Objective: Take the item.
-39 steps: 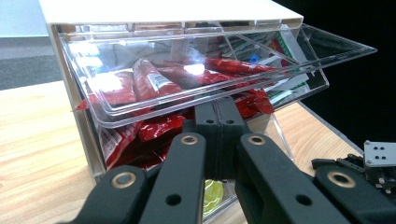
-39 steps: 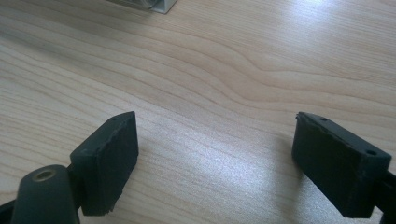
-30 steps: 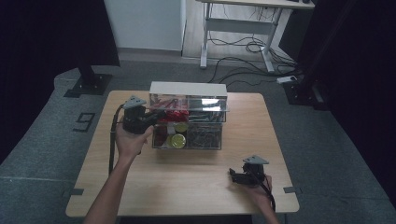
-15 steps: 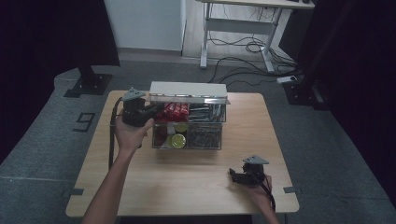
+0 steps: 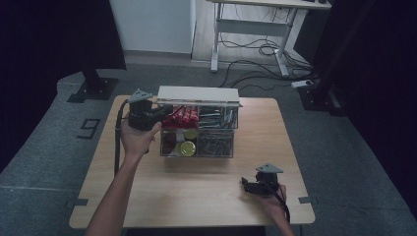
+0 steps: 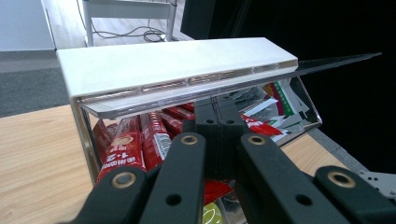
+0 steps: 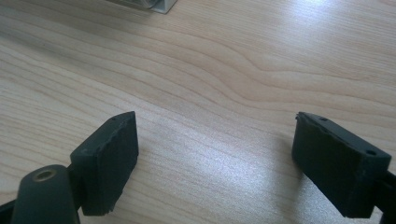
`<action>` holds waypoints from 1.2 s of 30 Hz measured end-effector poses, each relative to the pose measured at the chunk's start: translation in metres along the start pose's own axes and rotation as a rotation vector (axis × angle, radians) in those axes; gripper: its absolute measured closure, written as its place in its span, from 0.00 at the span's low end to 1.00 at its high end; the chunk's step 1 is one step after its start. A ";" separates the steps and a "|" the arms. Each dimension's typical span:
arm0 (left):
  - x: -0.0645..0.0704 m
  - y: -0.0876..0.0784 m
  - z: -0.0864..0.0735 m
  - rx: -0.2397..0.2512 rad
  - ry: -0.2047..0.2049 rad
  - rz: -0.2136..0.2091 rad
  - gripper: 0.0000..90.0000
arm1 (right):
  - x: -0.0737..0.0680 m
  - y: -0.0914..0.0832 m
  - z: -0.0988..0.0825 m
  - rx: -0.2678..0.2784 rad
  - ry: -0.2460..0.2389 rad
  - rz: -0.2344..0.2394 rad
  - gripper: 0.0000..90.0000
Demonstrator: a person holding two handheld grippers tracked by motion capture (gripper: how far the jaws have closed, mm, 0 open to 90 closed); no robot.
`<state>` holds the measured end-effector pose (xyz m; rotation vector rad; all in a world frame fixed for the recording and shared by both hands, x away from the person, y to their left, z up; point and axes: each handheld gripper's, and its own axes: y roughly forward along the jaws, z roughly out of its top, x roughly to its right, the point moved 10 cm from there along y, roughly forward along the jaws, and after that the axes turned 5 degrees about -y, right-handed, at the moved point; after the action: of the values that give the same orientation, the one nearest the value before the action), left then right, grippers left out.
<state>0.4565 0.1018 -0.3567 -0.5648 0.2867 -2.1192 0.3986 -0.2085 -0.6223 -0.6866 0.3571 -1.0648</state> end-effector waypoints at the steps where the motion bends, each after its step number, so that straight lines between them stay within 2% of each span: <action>1: 0.000 0.000 0.000 0.000 0.001 0.000 1.00 | 0.000 0.000 0.000 0.001 -0.002 -0.001 0.17; 7: 0.002 0.001 0.000 -0.004 0.009 -0.004 1.00 | 0.001 -0.001 0.002 0.013 0.003 -0.010 0.26; 11: 0.002 0.001 0.002 -0.006 0.013 -0.006 1.00 | 0.002 -0.002 0.008 0.032 0.005 -0.025 0.27; 16: 0.002 0.003 0.002 -0.009 0.016 -0.019 1.00 | -0.006 -0.012 0.025 0.095 0.017 0.005 0.29; 20: 0.001 0.003 0.001 -0.011 0.018 -0.024 1.00 | -0.016 -0.020 0.036 0.120 0.022 0.058 0.29; 23: 0.001 0.002 0.001 -0.011 0.016 -0.027 1.00 | -0.019 -0.027 0.046 0.140 0.017 0.059 0.28; 27: 0.001 0.002 0.001 -0.015 0.020 -0.026 1.00 | -0.021 -0.039 0.063 0.188 0.037 0.073 0.28; 32: 0.002 0.002 0.000 -0.016 0.023 -0.026 1.00 | -0.023 -0.052 0.086 0.232 0.030 0.083 0.29; 36: 0.002 0.003 0.000 -0.017 0.024 -0.024 1.00 | -0.029 -0.061 0.105 0.270 0.015 0.110 0.34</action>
<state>0.4578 0.0981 -0.3576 -0.5556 0.3126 -2.1499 0.4050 -0.1660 -0.5047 -0.4136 0.2543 -0.9911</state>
